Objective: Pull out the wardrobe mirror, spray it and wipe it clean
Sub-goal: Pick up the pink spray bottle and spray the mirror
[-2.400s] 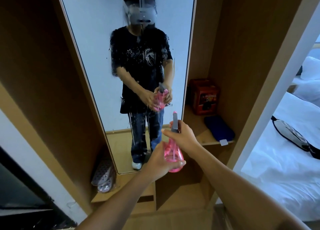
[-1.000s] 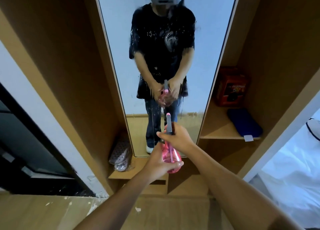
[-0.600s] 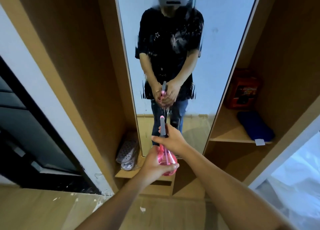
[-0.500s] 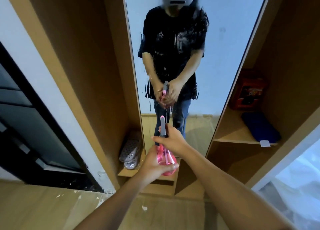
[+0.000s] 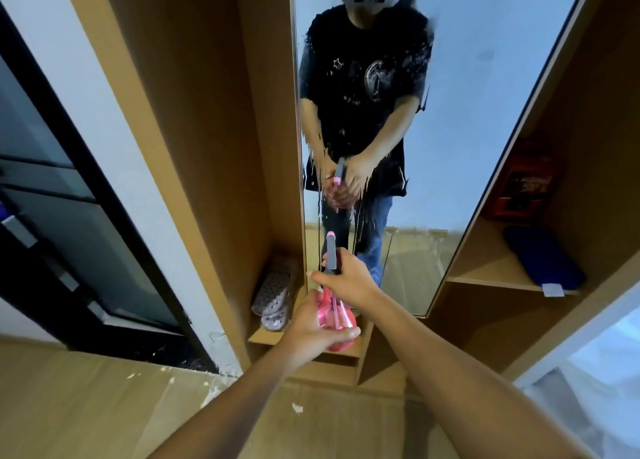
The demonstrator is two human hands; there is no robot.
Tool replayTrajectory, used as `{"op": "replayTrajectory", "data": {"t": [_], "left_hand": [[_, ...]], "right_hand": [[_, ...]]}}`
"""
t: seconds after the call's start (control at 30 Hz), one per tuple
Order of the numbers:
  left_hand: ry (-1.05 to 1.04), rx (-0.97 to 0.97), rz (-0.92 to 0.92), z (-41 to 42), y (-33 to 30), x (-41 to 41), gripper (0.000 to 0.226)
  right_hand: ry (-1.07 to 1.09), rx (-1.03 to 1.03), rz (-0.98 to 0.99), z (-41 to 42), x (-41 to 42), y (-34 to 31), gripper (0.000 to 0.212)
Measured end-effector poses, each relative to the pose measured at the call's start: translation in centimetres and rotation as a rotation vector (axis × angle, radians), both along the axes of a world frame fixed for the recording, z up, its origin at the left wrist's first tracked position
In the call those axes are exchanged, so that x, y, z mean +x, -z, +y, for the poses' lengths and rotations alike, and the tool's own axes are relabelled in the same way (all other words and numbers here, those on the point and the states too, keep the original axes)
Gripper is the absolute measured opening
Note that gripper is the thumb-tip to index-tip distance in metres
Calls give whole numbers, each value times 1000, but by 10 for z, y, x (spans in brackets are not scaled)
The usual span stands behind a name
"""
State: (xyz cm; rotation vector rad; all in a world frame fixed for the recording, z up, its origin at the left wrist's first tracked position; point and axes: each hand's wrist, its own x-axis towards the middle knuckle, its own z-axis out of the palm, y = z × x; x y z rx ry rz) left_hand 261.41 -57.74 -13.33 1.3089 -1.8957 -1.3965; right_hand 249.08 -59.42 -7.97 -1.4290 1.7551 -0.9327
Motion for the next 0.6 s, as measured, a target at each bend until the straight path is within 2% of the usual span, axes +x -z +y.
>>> {"op": "replayTrajectory", "data": {"t": [0.13, 0.6], "left_hand": [[36, -12, 15, 6, 6, 7, 62], [54, 89, 2, 5, 45, 36, 88]], "right_hand": [[-19, 38, -26, 2, 8, 9, 34], [17, 90, -65, 7, 35, 40, 33]]}}
